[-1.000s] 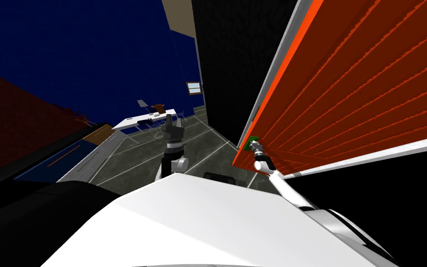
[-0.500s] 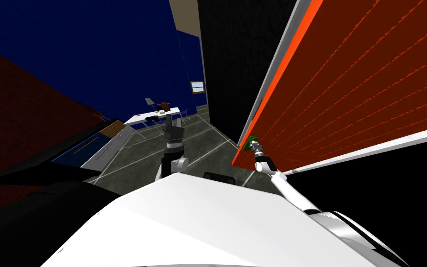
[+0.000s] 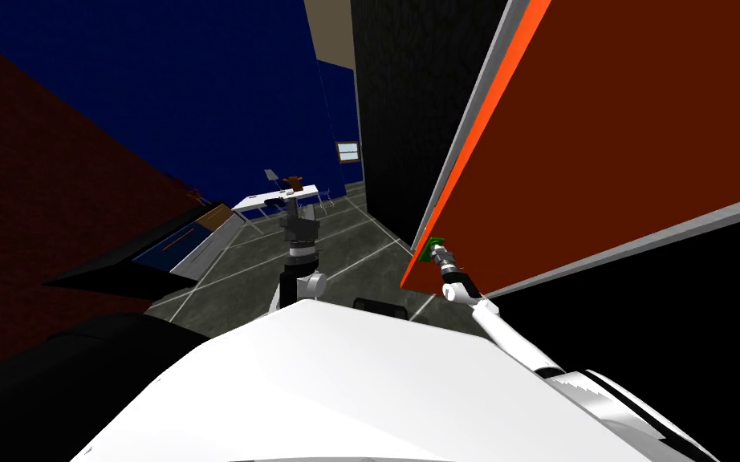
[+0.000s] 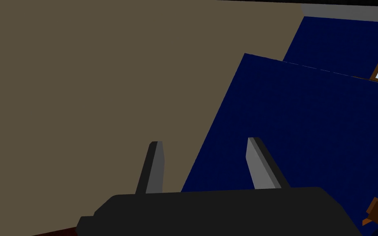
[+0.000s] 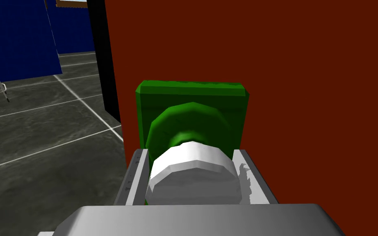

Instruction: Pull the door open

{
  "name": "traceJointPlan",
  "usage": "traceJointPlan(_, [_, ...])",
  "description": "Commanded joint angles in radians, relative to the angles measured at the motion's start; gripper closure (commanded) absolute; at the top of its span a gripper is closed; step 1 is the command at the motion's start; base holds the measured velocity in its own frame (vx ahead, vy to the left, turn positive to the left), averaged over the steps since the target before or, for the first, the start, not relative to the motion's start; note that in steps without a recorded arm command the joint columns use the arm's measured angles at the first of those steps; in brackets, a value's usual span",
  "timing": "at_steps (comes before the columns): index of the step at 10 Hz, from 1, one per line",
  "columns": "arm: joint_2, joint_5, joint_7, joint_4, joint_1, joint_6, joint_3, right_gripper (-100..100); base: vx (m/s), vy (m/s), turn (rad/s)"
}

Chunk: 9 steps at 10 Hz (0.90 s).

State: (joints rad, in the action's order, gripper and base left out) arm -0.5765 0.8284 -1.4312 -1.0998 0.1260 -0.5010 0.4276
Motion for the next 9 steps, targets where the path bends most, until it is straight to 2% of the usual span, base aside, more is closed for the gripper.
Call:
traceJointPlan(1, [-0.015, -0.002, -0.015, -0.007, -0.004, -0.009, 0.016, 100, -0.120, -0.050, 0.086])
traceJointPlan(9, [-0.103, -0.013, -0.099, -0.050, -0.026, -0.063, 0.106, 100, -0.187, -0.094, 0.104])
